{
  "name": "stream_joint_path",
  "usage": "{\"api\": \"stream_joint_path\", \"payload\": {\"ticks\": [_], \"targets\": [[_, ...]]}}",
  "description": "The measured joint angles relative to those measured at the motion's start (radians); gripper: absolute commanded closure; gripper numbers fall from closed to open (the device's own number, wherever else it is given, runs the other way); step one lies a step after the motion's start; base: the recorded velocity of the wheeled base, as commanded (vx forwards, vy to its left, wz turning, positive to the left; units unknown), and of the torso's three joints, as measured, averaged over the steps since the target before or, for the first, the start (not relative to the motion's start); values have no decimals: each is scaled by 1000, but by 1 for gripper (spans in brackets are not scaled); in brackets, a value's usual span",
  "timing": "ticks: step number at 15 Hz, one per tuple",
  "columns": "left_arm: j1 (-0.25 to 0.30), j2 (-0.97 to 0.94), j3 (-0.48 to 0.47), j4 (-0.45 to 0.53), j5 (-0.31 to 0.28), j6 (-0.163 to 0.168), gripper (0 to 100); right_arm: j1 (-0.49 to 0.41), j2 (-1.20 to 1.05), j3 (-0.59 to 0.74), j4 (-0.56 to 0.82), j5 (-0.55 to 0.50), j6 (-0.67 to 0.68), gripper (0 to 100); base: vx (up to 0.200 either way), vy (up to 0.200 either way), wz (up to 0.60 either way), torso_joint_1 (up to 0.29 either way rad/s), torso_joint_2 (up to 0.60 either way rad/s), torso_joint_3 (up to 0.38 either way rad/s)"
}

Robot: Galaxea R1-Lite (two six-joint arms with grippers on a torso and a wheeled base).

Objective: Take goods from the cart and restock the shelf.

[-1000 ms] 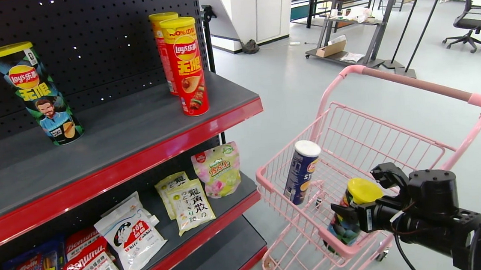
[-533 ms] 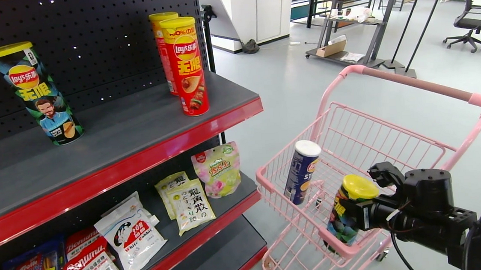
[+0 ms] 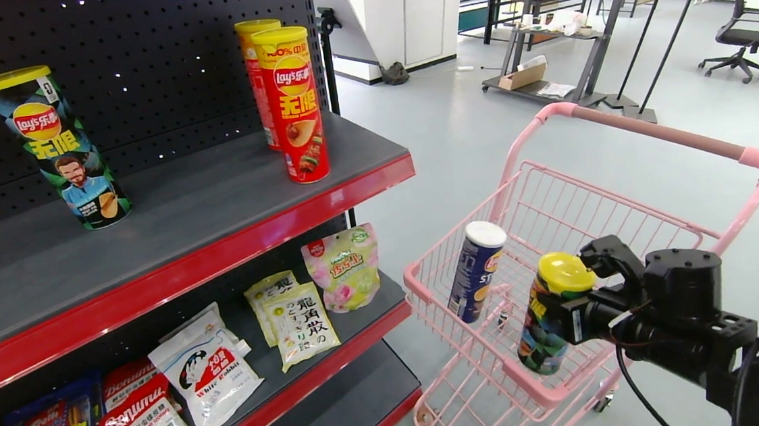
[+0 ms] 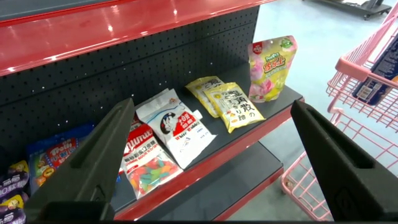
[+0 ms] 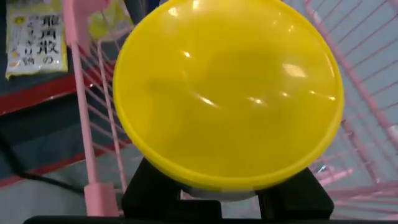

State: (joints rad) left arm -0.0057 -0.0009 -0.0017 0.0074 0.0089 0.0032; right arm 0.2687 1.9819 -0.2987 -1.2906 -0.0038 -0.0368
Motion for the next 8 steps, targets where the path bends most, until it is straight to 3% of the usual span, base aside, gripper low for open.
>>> {"api": "stream_joint_path", "payload": {"ticks": [2,8], "targets": [[0,0,0,0,0,0,0,-9,-76,-121,124,-10,-36,100,0,0,0,0,0,0],[0,0,0,0,0,0,0,-46,-379,-562,844,-83,-68,100,0,0,0,0,0,0]]}}
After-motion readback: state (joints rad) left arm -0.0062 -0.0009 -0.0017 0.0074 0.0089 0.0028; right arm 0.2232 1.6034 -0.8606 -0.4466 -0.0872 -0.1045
